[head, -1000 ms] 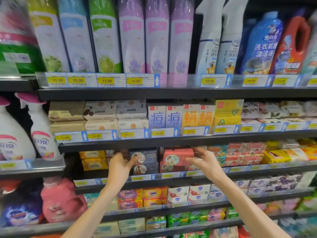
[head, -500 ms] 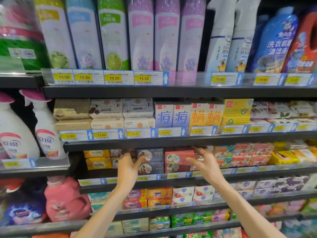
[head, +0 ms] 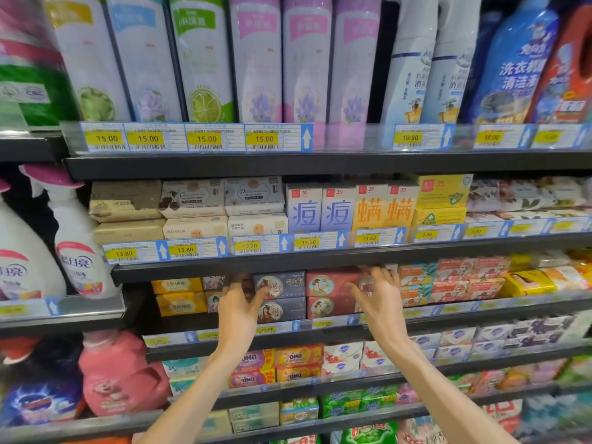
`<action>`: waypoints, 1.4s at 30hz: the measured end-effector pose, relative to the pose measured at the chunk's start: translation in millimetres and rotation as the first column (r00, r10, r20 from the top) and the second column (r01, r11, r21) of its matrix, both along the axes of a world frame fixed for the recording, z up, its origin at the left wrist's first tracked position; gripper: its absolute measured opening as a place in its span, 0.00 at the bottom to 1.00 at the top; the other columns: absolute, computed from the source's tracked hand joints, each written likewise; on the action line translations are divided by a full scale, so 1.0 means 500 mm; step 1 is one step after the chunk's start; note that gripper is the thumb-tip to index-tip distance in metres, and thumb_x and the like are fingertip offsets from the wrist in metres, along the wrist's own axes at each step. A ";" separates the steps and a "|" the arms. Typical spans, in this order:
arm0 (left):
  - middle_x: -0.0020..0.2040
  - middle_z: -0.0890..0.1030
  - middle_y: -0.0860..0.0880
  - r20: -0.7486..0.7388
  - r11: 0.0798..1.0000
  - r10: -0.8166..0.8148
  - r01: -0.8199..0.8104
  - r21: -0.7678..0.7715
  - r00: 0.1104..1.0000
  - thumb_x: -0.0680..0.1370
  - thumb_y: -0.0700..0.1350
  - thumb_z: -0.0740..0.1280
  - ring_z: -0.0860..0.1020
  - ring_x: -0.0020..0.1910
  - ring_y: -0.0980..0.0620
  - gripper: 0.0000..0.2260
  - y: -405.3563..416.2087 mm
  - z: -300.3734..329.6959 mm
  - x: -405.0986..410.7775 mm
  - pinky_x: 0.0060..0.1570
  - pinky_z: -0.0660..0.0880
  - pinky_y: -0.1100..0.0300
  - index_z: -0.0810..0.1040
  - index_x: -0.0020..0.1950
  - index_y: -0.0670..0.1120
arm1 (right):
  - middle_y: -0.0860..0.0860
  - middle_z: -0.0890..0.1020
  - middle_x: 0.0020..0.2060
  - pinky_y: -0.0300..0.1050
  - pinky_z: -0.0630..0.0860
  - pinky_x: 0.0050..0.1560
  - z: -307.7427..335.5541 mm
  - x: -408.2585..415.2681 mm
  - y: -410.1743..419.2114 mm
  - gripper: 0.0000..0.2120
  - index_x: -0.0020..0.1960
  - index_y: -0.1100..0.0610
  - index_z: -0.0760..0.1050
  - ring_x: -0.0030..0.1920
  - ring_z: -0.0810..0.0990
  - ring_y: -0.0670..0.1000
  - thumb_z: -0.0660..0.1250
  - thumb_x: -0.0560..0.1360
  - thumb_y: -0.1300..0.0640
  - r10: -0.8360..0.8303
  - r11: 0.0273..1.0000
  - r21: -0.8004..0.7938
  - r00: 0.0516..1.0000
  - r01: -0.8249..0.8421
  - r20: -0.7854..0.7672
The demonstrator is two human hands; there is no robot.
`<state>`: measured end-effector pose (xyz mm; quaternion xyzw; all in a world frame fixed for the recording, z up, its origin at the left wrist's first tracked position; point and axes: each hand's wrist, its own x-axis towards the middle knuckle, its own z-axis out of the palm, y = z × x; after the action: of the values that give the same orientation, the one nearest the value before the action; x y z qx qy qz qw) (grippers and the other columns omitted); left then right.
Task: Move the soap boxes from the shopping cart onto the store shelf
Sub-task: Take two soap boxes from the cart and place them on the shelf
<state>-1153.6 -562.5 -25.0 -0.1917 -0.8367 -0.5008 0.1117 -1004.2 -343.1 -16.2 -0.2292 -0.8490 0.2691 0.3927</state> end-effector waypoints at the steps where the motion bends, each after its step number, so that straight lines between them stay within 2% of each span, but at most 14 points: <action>1: 0.42 0.76 0.53 -0.002 1.000 0.002 -0.002 0.001 1.000 0.78 0.49 0.72 0.74 0.38 0.58 0.11 0.000 -0.002 -0.001 0.44 0.70 0.62 0.71 0.51 0.49 | 0.47 0.75 0.59 0.42 0.72 0.60 0.000 -0.001 -0.003 0.19 0.65 0.51 0.74 0.60 0.72 0.49 0.73 0.76 0.52 0.001 1.000 0.003 1.000 -0.001 -0.002; 3: 0.42 0.76 0.54 0.007 1.000 0.000 0.000 -0.003 1.000 0.78 0.50 0.72 0.73 0.37 0.59 0.10 0.000 -0.005 -0.003 0.43 0.71 0.63 0.73 0.52 0.48 | 0.48 0.70 0.61 0.40 0.72 0.57 0.006 -0.003 -0.010 0.17 0.64 0.53 0.74 0.54 0.74 0.47 0.72 0.77 0.55 0.014 0.999 -0.049 1.000 -0.014 0.005; 5: 0.43 0.78 0.53 0.001 1.000 -0.007 0.007 0.009 1.000 0.78 0.50 0.72 0.76 0.39 0.57 0.11 0.000 -0.010 -0.007 0.44 0.72 0.63 0.74 0.54 0.47 | 0.49 0.69 0.61 0.42 0.75 0.55 0.004 -0.011 -0.008 0.15 0.63 0.53 0.75 0.52 0.77 0.48 0.71 0.78 0.57 0.023 0.997 -0.071 1.000 -0.022 0.009; 8: 0.47 0.79 0.50 -0.009 1.000 0.002 -0.002 0.001 1.000 0.78 0.51 0.71 0.78 0.45 0.51 0.12 0.002 -0.016 -0.010 0.47 0.73 0.60 0.75 0.55 0.46 | 0.52 0.71 0.60 0.45 0.75 0.55 -0.003 -0.024 0.000 0.11 0.59 0.55 0.74 0.55 0.76 0.53 0.69 0.78 0.59 -0.001 0.999 -0.052 0.998 0.005 0.071; 12: 0.52 0.81 0.45 -0.006 1.000 0.014 -0.014 -0.008 1.000 0.78 0.54 0.70 0.80 0.51 0.47 0.15 0.005 -0.031 -0.017 0.51 0.78 0.55 0.76 0.57 0.45 | 0.55 0.71 0.60 0.41 0.70 0.53 -0.005 -0.033 -0.002 0.06 0.52 0.57 0.73 0.56 0.74 0.55 0.69 0.78 0.60 -0.060 0.997 -0.037 0.990 0.065 0.126; 17: 0.52 0.81 0.45 -0.013 1.000 0.030 -0.029 0.007 0.999 0.77 0.55 0.71 0.81 0.51 0.47 0.17 0.007 -0.030 -0.011 0.51 0.80 0.51 0.76 0.58 0.45 | 0.54 0.71 0.62 0.46 0.74 0.58 -0.011 -0.033 -0.001 0.10 0.58 0.57 0.73 0.59 0.75 0.56 0.69 0.78 0.60 -0.047 0.999 -0.018 0.992 0.050 0.120; 22: 0.51 0.82 0.46 -0.008 1.000 0.026 -0.026 -0.006 1.000 0.77 0.55 0.71 0.81 0.50 0.47 0.17 0.006 -0.027 -0.007 0.49 0.80 0.54 0.75 0.58 0.45 | 0.56 0.73 0.62 0.45 0.73 0.56 -0.014 -0.036 -0.001 0.09 0.56 0.57 0.73 0.59 0.75 0.57 0.70 0.77 0.60 -0.068 0.998 0.014 0.989 0.066 0.133; 26: 0.57 0.79 0.48 -0.004 1.000 -0.001 0.001 0.007 1.000 0.77 0.56 0.71 0.81 0.53 0.50 0.19 -0.006 -0.027 0.003 0.53 0.80 0.53 0.74 0.62 0.47 | 0.54 0.73 0.60 0.49 0.77 0.53 -0.013 -0.023 -0.010 0.18 0.64 0.56 0.71 0.55 0.77 0.56 0.71 0.77 0.58 -0.058 0.997 0.047 0.994 0.054 0.092; 28: 0.62 0.76 0.51 -0.019 0.999 -0.009 0.010 0.041 1.000 0.77 0.57 0.71 0.80 0.57 0.52 0.21 -0.021 -0.035 0.018 0.57 0.80 0.51 0.73 0.66 0.49 | 0.51 0.73 0.56 0.47 0.78 0.46 -0.014 -0.013 -0.021 0.17 0.64 0.53 0.70 0.47 0.78 0.52 0.70 0.77 0.55 -0.004 0.996 0.086 0.998 -0.002 0.069; 30: 0.63 0.74 0.53 -0.040 0.999 -0.004 0.005 0.035 0.999 0.78 0.53 0.71 0.78 0.60 0.52 0.21 -0.044 -0.044 0.034 0.61 0.78 0.52 0.72 0.68 0.50 | 0.46 0.73 0.53 0.43 0.77 0.44 -0.021 -0.007 -0.038 0.14 0.62 0.50 0.71 0.41 0.78 0.46 0.69 0.78 0.50 0.106 0.987 0.114 0.991 -0.116 0.085; 33: 0.65 0.72 0.55 -0.103 0.998 0.017 -0.023 -0.051 0.995 0.79 0.48 0.71 0.75 0.64 0.54 0.19 -0.093 -0.049 0.064 0.64 0.75 0.52 0.72 0.69 0.52 | 0.43 0.75 0.53 0.43 0.77 0.44 -0.038 -0.020 -0.075 0.13 0.61 0.47 0.74 0.50 0.78 0.47 0.68 0.78 0.49 0.290 0.926 0.194 0.940 -0.323 0.180; 37: 0.67 0.70 0.57 -0.178 0.970 0.013 -0.055 -0.238 0.984 0.81 0.50 0.68 0.71 0.68 0.56 0.20 -0.203 -0.053 0.102 0.65 0.73 0.56 0.70 0.72 0.53 | 0.46 0.78 0.58 0.47 0.79 0.49 -0.056 -0.063 -0.159 0.16 0.64 0.50 0.75 0.57 0.78 0.49 0.67 0.79 0.47 0.458 0.799 0.277 0.839 -0.534 0.296; 42: 0.67 0.75 0.50 -0.311 0.857 0.047 -0.198 -0.476 0.949 0.80 0.52 0.68 0.74 0.67 0.48 0.21 -0.387 -0.089 0.152 0.67 0.71 0.51 0.74 0.71 0.48 | 0.49 0.80 0.60 0.47 0.79 0.52 -0.083 -0.120 -0.310 0.20 0.66 0.52 0.76 0.59 0.79 0.52 0.70 0.76 0.49 0.593 0.600 0.345 0.691 -0.722 0.413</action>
<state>-1077.8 -756.0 -69.4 -0.2309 -0.9229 -0.2245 0.2109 -1064.0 -498.1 -57.6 0.1753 -0.9543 0.1431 0.1951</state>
